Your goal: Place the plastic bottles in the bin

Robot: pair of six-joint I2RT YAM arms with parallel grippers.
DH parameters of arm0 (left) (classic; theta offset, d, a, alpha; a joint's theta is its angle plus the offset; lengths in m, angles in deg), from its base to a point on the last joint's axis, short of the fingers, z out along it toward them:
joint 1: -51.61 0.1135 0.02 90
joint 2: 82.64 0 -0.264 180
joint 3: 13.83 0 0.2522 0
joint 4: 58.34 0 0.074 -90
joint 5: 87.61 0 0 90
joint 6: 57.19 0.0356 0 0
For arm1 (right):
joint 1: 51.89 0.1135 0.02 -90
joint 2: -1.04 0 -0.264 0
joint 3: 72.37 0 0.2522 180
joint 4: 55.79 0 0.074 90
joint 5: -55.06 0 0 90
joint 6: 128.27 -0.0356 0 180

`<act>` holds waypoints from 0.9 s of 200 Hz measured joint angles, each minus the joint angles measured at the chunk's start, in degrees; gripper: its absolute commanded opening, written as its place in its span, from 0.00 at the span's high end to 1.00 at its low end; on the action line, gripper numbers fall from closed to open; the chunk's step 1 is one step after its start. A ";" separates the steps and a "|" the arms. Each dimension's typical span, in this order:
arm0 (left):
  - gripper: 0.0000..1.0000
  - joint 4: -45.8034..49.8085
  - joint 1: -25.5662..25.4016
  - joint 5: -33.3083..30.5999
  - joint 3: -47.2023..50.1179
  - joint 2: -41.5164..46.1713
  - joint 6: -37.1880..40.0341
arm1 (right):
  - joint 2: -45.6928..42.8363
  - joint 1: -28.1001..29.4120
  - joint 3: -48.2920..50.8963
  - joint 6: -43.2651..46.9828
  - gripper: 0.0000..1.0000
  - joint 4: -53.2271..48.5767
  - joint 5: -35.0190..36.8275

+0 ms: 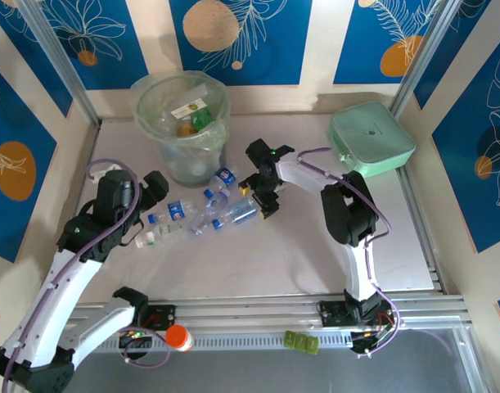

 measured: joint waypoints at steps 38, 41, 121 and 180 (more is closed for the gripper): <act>0.05 0.83 -0.46 -1.90 -0.61 0.48 0.96 | 2.05 0.22 -1.07 -0.83 0.29 -0.13 -0.57; 0.05 0.83 -0.46 -2.01 -0.66 0.48 1.07 | 2.05 0.24 -1.07 -1.01 0.30 -0.13 -0.57; 0.05 0.13 -0.55 -0.46 -0.90 -0.13 2.29 | -2.89 -0.02 6.10 -1.55 0.50 2.73 -0.74; 0.03 -5.64 -1.79 13.92 -1.90 -4.26 10.19 | -19.67 -1.18 15.02 3.69 0.50 3.23 1.66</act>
